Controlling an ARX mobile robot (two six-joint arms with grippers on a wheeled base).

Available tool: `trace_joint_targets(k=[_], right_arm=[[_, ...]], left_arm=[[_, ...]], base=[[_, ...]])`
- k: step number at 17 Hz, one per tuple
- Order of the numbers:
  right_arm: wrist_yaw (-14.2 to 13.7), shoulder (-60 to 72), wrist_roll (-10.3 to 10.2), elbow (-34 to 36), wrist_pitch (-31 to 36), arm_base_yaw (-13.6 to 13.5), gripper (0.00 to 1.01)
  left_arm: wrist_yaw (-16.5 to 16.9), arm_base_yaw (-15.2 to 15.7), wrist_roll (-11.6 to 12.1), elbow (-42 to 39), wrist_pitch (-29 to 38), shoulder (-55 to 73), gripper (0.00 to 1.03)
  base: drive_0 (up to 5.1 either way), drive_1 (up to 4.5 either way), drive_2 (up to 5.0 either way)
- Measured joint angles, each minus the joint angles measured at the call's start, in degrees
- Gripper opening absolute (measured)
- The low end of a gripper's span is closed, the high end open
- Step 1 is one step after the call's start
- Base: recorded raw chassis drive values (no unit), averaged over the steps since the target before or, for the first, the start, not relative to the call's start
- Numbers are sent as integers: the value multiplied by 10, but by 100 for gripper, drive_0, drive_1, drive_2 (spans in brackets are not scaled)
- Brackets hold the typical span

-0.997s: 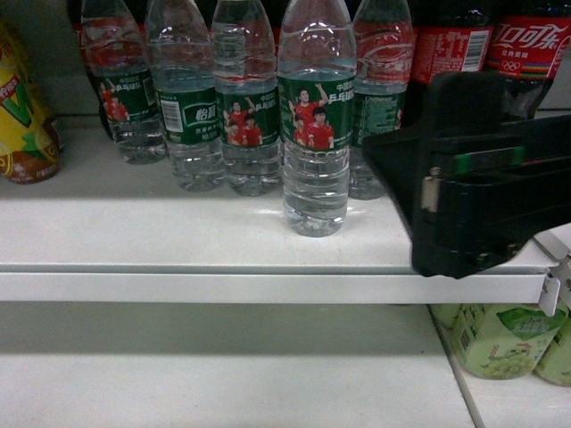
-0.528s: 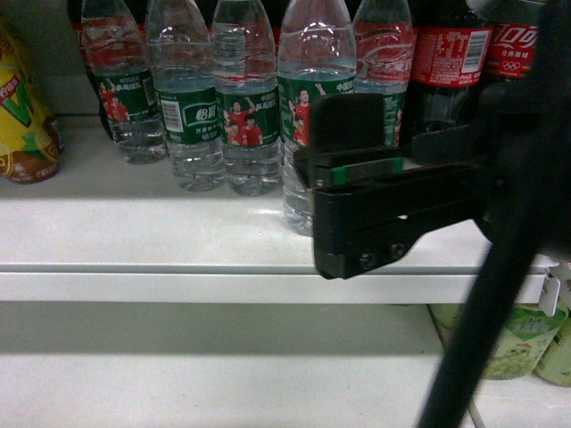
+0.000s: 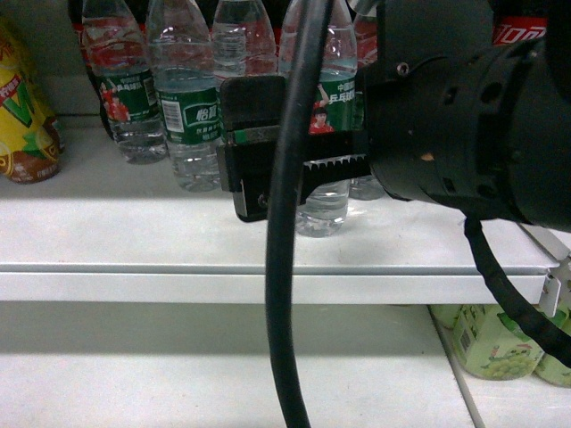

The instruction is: Move water from second to third shelf

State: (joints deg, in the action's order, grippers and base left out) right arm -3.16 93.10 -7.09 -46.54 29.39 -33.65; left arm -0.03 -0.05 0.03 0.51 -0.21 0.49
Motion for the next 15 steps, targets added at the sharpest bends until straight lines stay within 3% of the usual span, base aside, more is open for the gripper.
trace_joint_targets(k=[3, 5, 9, 15], right_arm=[[-24, 35, -20, -47, -26, 15, 98], [-59, 67, -41, -77, -41, 23, 98], [-56, 93, -61, -106, -47, 26, 98], [-52, 127, -62, -155, -58, 26, 98]], left_arm=[[0, 0, 0, 0, 0, 0, 98], [0, 0, 0, 0, 0, 0, 98], [0, 0, 0, 0, 0, 0, 98], [0, 0, 0, 0, 0, 0, 98]], base=[[0, 0, 0], [0, 0, 0], [0, 0, 0], [0, 0, 0]])
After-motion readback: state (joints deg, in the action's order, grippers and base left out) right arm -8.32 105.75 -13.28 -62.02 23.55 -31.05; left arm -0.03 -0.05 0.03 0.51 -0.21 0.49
